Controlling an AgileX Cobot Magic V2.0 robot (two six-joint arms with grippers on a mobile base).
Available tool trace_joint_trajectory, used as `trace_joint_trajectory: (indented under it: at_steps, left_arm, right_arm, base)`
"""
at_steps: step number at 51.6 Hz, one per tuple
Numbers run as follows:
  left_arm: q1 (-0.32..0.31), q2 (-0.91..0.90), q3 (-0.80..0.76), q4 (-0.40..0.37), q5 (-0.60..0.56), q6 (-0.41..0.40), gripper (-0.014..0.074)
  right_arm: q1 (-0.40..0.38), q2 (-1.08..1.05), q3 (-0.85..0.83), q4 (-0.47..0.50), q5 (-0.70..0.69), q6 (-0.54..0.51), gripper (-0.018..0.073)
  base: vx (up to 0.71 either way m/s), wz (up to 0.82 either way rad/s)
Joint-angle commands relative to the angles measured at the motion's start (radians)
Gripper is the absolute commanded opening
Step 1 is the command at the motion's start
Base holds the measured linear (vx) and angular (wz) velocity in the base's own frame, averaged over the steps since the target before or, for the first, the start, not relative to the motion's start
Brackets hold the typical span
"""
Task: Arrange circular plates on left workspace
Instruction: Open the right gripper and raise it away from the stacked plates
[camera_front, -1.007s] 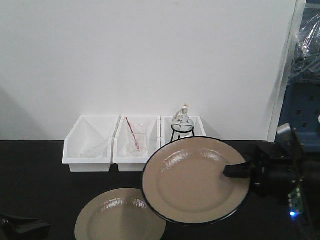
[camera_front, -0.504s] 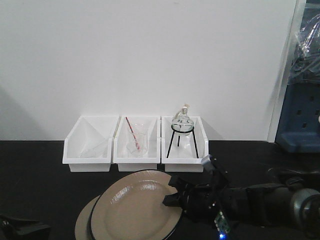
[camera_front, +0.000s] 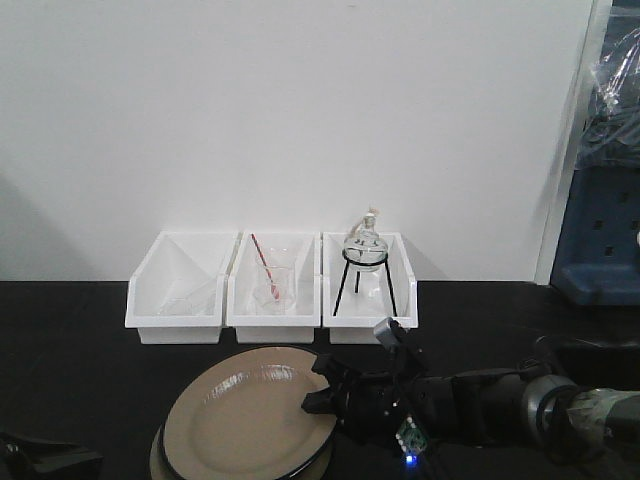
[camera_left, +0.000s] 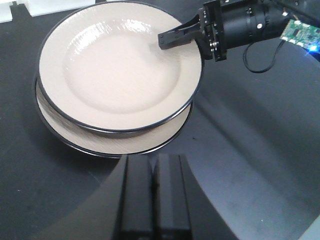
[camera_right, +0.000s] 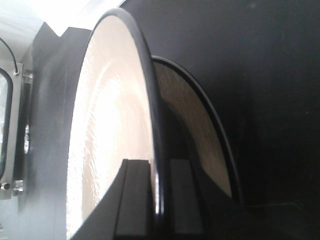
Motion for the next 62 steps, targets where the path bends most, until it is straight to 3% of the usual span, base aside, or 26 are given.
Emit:
trace_joint_trajectory:
  at_steps: [1, 8, 15, 20, 21, 27, 43, 54, 62]
  left_arm:
    - [-0.003, -0.019, -0.026, -0.050, -0.009, -0.009, 0.0000]
    - [-0.003, -0.019, -0.026, -0.050, -0.009, -0.009, 0.0000]
    - [-0.003, -0.019, -0.026, -0.044, -0.007, -0.009, 0.0000]
    - [-0.003, -0.019, -0.026, -0.043, 0.002, -0.009, 0.0000]
    - [-0.003, -0.019, -0.026, -0.042, 0.011, -0.009, 0.0000]
    - [-0.003, -0.019, -0.026, -0.041, 0.016, -0.009, 0.0000]
    - [-0.003, -0.019, -0.026, -0.041, 0.015, -0.009, 0.0000]
    - [-0.003, -0.019, -0.026, -0.024, -0.003, -0.008, 0.0000]
    - [-0.003, -0.019, -0.026, 0.016, -0.026, -0.012, 0.0000]
  right_arm:
    - [0.000, -0.050, -0.035, 0.087, 0.073, -0.041, 0.0083]
    - [0.000, -0.046, -0.035, 0.082, 0.085, -0.130, 0.0233]
    - [0.000, -0.046, -0.035, 0.033, 0.088, -0.309, 0.0421]
    - [0.000, -0.046, -0.035, -0.028, 0.072, -0.398, 0.0475]
    - [0.000, -0.047, -0.035, -0.125, 0.036, -0.500, 0.0470]
    - [0.000, -0.057, -0.035, -0.181, 0.011, -0.604, 0.0453]
    - [-0.001, -0.136, -0.035, -0.289, -0.217, -0.759, 0.0406]
    - [-0.001, -0.224, -0.030, -0.309, -0.354, -0.767, 0.0380]
    - [-0.001, -0.345, -0.030, -0.304, -0.414, -0.714, 0.0206]
  base:
    - [0.00, 0.00]
    - [0.00, 0.00]
    - [0.00, 0.00]
    - [0.00, 0.00]
    - [0.00, 0.00]
    - [0.00, 0.00]
    - [0.00, 0.00]
    - [0.00, 0.00]
    - [0.00, 0.00]
